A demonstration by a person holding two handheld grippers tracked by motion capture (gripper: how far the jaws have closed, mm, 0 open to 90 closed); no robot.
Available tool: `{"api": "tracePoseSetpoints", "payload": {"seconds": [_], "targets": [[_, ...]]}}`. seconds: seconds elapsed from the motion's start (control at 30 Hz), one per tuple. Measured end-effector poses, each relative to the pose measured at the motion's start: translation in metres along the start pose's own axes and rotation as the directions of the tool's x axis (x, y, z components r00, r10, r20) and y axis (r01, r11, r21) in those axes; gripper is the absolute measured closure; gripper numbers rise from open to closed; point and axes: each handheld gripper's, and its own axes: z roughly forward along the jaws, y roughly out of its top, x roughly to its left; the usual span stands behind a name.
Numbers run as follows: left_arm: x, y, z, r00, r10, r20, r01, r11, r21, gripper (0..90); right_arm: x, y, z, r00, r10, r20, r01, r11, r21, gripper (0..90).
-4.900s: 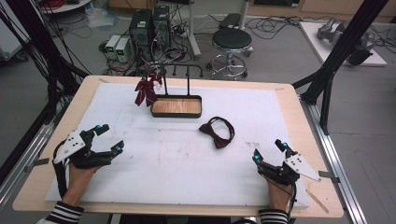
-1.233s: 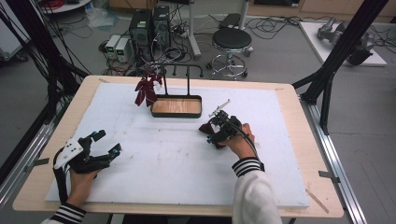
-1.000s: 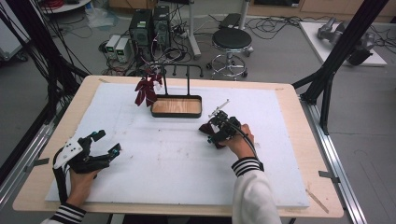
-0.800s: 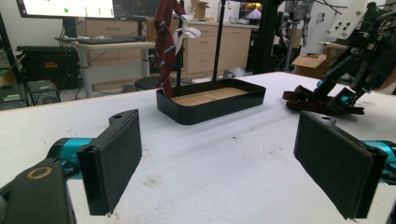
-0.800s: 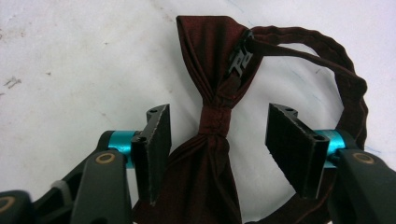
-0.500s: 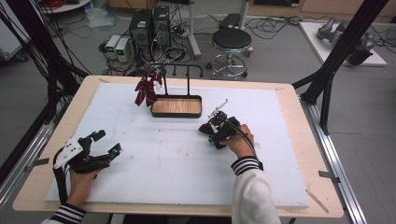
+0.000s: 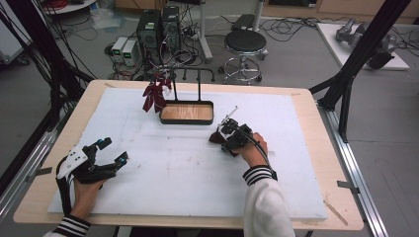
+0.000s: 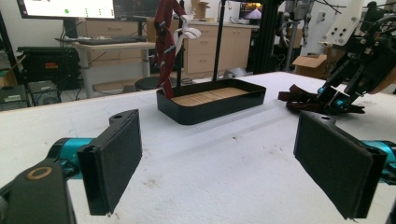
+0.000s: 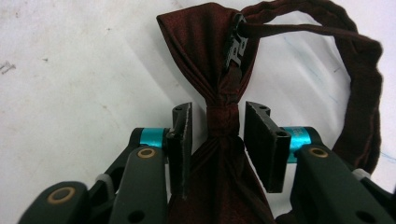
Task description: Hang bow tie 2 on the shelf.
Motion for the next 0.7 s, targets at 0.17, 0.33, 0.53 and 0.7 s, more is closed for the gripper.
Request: {"api": "tracePoseSetpoints", "payload": {"seconds": [0.17, 0.33, 0.53, 0.7], "targets": [[0.0, 0.0, 0.0, 1.0, 0.0, 0.0, 0.0, 1.0, 0.0, 15.7, 0.0022, 0.0014, -0.0004, 0.9995, -0.022, 0.024, 0.022, 1.0, 0.021, 73.9], [0.0, 0.0, -0.0002, 1.0, 0.002, 0.001, -0.002, 1.0, 0.001, 15.7, 0.0023, 0.0016, -0.0008, 0.9993, -0.023, 0.028, 0.023, 0.999, 0.023, 75.9], [-0.0001, 0.0, -0.0001, 1.0, 0.004, 0.001, -0.004, 1.0, 0.0, 15.7, 0.0038, 0.0021, -0.0013, 0.999, -0.026, 0.035, 0.026, 0.999, 0.024, 76.2], [-0.0007, -0.0001, 0.0002, 1.0, 0.006, 0.001, -0.006, 1.0, 0.001, 15.8, 0.0031, 0.002, -0.0046, 0.9988, -0.028, 0.04, 0.028, 1.0, -0.005, 76.3]]}}
